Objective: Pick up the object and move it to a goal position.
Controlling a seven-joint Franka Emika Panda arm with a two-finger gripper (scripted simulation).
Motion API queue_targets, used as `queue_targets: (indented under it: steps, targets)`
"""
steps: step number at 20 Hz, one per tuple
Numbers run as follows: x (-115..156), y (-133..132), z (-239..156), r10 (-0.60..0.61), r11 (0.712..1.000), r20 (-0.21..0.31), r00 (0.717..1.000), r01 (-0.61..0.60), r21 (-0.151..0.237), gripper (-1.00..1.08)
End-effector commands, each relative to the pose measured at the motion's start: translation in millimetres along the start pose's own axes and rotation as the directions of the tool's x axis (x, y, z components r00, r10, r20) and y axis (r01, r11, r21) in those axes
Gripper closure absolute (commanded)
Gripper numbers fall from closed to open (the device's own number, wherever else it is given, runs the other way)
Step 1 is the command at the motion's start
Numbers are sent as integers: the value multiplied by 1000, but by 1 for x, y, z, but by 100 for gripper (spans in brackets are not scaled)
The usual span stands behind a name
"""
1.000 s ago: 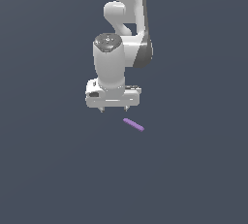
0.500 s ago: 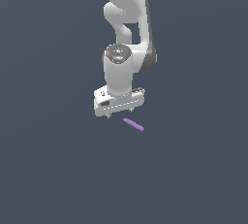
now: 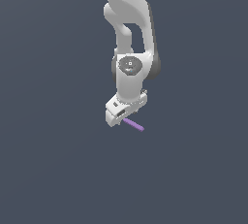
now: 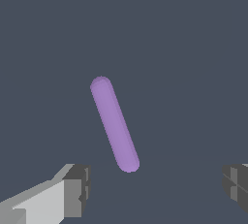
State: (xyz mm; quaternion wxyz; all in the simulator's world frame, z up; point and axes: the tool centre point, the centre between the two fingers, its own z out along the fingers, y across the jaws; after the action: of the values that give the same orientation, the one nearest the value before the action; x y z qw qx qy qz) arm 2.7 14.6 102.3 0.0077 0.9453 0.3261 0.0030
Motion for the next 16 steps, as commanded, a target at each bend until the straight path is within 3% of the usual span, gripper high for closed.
queue_targets:
  steps: [1, 8, 16]
  targets:
    - [4, -7, 8, -85, 996, 1, 996, 85, 3, -92]
    - [13, -23, 25, -253, 967, -1, 967, 253, 11, -92]
    - [17, -31, 33, -336, 942, -5, 942, 336, 16, -92]
